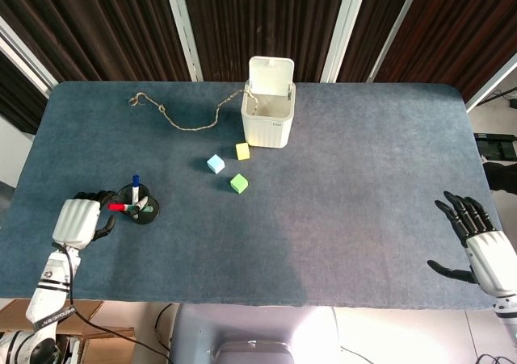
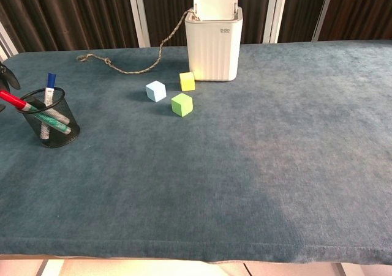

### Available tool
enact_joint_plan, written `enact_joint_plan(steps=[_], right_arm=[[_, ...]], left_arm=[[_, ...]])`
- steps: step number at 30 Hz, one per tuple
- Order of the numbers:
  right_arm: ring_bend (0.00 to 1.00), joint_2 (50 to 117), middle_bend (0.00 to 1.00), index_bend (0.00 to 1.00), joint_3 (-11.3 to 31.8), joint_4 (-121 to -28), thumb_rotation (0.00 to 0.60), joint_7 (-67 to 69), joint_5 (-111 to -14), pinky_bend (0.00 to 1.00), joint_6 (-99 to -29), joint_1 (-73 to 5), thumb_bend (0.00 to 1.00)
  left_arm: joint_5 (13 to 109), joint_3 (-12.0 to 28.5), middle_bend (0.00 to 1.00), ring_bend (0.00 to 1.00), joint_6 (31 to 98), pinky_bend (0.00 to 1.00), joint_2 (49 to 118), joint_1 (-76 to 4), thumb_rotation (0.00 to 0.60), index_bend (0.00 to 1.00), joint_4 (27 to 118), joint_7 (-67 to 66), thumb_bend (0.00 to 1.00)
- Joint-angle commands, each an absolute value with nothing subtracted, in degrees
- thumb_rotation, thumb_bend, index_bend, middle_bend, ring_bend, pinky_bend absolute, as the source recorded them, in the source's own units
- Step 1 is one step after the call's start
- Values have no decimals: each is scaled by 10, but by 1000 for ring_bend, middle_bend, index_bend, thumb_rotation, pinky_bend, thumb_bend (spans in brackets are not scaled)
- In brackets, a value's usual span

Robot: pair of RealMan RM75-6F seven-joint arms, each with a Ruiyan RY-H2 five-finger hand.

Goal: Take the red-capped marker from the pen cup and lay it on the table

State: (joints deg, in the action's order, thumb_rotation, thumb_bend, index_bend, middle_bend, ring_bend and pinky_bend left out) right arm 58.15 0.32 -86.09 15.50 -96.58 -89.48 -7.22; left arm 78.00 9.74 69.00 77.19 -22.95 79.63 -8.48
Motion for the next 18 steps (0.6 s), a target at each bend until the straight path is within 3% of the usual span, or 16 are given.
enact_joint_plan(steps=[1, 18], right_arm=[[0, 582, 13, 0, 3, -860, 600, 155, -966, 17, -895, -72, 0], [0, 583, 13, 0, 3, -858, 600, 158, -962, 17, -891, -71, 0]], left_arm=[[775, 97, 440, 473, 688, 417, 778, -233, 600, 399, 791, -89, 382], [775, 103, 757, 685, 689, 491, 781, -251, 600, 671, 773, -67, 500]])
